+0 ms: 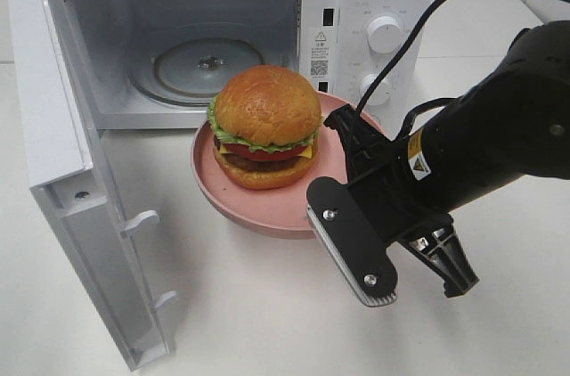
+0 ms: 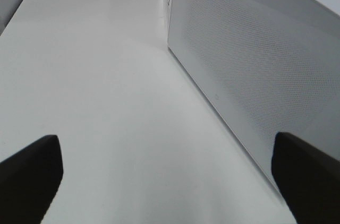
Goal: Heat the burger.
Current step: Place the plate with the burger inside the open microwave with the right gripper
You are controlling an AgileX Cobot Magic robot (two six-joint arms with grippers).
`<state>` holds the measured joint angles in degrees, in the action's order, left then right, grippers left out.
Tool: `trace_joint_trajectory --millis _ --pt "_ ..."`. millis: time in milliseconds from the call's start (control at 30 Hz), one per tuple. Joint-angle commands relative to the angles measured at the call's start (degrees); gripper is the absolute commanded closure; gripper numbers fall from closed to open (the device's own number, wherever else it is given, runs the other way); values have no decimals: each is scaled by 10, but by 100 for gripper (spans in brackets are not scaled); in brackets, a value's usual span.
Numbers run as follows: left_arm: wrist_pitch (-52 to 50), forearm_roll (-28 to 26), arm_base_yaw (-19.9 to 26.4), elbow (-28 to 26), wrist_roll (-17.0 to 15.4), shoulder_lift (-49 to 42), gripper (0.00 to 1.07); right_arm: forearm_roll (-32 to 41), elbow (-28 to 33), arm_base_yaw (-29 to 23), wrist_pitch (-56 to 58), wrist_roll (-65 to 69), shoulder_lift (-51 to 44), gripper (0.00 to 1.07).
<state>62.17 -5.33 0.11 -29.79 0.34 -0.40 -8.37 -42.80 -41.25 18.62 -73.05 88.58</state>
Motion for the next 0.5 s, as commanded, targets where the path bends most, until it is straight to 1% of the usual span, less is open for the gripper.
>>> trace_joint_trajectory --millis 33,100,200,500 --pt "-8 -1 -3 1 0 -9 7 70 -9 19 -29 -92 -5 107" --pt "-8 -1 -3 1 0 -9 7 79 -9 25 -29 -107 -5 107" --pt "-8 -1 -3 1 0 -9 7 60 -9 25 -30 -104 -5 107" --pt "-8 -1 -3 1 0 -9 7 58 -9 24 -46 -100 -5 107"
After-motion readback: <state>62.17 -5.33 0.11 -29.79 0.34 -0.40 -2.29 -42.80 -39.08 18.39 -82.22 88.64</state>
